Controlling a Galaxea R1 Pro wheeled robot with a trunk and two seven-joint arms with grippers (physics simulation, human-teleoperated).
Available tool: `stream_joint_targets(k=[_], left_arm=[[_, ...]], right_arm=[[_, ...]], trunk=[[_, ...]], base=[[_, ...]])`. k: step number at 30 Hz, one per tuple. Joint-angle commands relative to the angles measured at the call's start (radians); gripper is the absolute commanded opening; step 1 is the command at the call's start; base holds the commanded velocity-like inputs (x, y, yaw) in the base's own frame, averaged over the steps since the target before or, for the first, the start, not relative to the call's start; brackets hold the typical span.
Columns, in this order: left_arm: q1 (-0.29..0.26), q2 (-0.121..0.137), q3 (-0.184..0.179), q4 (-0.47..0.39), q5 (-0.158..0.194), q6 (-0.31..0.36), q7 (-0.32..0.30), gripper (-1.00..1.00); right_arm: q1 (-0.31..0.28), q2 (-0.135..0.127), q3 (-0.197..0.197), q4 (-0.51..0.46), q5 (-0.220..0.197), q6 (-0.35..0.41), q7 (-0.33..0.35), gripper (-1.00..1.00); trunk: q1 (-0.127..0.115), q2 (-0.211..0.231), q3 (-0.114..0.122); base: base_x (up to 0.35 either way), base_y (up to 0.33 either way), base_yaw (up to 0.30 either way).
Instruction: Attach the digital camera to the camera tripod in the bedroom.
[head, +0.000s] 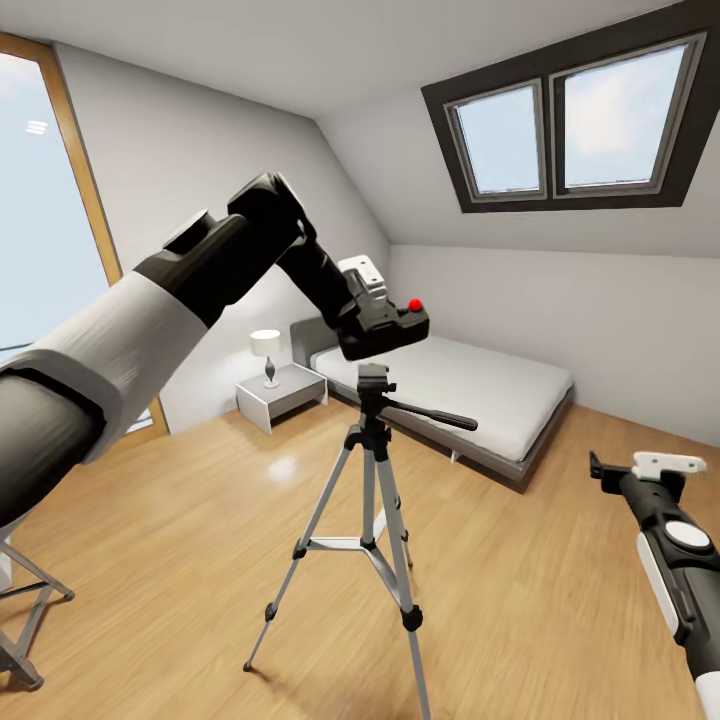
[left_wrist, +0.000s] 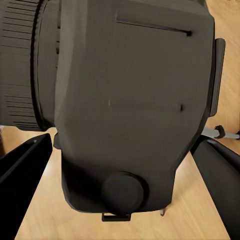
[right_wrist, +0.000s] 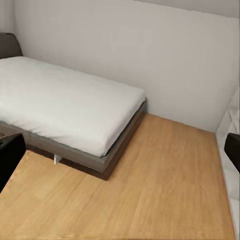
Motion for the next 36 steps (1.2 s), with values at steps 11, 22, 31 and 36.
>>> stream_joint_targets(k=[11, 22, 31, 36], left_arm=[[0.0, 0.031, 0.012, 0.0, -0.01, 0.005, 0.012, -1.0], [0.0, 0.034, 0.03, 0.007, -0.011, 0.067, 0.017, -1.0], [-0.001, 0.034, 0.046, 0.059, -0.011, 0.081, 0.014, -1.0], [-0.009, 0.01, 0.057, 0.152, -0.01, 0.081, 0.014, -1.0]], right_arm=[[0.051, 0.002, -0.037, 0.001, -0.037, 0.03, 0.366, 1.0], [0.094, 0.007, -0.047, 0.003, -0.044, 0.046, 0.411, 1.0], [0.107, 0.009, -0.047, 0.004, -0.045, 0.057, 0.431, 1.0], [0.109, 0.01, -0.047, 0.004, -0.045, 0.078, 0.434, 1.0]], trunk=[[0.0, -0.001, -0.001], [0.0, -0.001, -0.001], [0.0, -0.001, -0.001], [0.0, -0.001, -0.001]], base=[[0.0, 0.0, 0.0], [0.0, 0.0, 0.0], [0.0, 0.0, 0.0], [0.0, 0.0, 0.0]])
